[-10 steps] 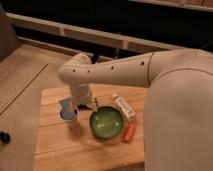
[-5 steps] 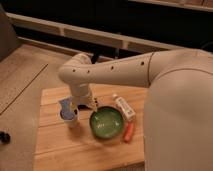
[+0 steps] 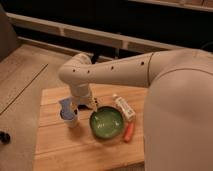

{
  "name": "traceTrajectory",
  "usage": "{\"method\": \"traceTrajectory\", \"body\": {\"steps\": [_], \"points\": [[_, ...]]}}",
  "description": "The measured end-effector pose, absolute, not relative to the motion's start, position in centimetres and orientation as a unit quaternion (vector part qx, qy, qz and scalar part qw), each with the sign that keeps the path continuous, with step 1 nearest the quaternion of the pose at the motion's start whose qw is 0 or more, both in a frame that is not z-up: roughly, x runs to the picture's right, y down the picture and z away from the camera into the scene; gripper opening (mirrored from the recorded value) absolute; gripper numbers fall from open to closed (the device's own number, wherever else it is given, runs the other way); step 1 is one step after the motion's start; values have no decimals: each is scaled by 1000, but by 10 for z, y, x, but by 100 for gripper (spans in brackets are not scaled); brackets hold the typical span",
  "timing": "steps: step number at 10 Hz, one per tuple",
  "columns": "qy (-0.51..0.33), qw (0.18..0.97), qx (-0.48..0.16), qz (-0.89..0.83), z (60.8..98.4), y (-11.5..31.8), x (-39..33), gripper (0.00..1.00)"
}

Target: Move the arm in a circular motion

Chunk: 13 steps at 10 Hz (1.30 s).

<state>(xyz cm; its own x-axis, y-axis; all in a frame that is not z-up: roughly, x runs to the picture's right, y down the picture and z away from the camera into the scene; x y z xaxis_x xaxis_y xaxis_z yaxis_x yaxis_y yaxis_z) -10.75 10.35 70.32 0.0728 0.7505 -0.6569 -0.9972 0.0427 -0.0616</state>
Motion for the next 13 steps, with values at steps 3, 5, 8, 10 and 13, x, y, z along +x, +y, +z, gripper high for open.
{"method": "traceTrajectory", "body": {"steps": [3, 5, 8, 10, 13], "points": [[234, 683, -264, 640, 703, 103, -107, 65], [234, 684, -263, 639, 703, 103, -108, 65], [247, 679, -194, 663, 712, 52, -61, 65], [256, 672, -139, 681, 716, 8, -15, 65], [268, 672, -86, 685, 719, -49, 35, 65]]}}
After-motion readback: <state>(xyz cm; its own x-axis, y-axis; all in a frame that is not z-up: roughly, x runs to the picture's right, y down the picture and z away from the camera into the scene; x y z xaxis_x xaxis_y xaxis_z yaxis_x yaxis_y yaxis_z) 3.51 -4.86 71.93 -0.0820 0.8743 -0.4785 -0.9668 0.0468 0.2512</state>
